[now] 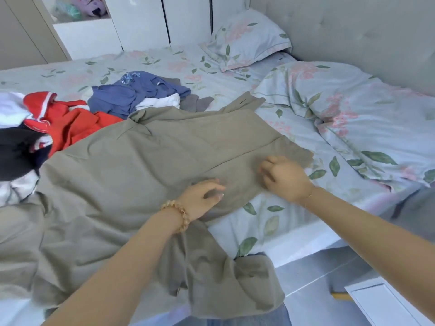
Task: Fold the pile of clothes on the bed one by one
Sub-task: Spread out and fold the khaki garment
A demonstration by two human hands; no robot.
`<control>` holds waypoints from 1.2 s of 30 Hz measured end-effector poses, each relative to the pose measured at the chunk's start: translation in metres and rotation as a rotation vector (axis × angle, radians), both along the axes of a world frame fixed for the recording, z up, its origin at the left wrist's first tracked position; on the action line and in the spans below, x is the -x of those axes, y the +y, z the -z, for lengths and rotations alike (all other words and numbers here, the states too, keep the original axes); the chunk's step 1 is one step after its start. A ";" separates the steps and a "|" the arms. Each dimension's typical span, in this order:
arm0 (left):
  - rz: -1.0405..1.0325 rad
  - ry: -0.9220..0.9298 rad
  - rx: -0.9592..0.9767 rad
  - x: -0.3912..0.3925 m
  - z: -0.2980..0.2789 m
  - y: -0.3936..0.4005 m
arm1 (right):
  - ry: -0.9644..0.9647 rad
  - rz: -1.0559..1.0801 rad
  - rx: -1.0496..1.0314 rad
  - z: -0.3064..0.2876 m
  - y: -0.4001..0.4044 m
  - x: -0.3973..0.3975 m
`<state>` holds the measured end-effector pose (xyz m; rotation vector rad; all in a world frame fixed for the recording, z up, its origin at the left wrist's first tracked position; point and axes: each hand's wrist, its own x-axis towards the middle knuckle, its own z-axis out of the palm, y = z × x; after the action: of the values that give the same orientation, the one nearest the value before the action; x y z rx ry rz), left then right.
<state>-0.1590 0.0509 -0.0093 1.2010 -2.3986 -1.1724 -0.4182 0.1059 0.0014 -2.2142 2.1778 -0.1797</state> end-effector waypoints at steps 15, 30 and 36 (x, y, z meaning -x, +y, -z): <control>-0.357 -0.230 0.054 -0.274 0.010 0.078 | -0.898 -0.096 -0.316 -0.013 0.112 -0.178; -0.561 0.325 -0.202 -0.306 0.013 0.102 | -0.222 -0.010 -0.069 -0.092 -0.166 -0.261; -0.827 0.241 0.184 -0.294 0.033 0.092 | -0.114 0.068 -0.143 -0.021 -0.155 -0.292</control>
<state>0.1345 0.1432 -0.0427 1.6269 -1.5179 -0.7441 -0.1257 -0.0491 0.0225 -2.0058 2.1347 -0.1431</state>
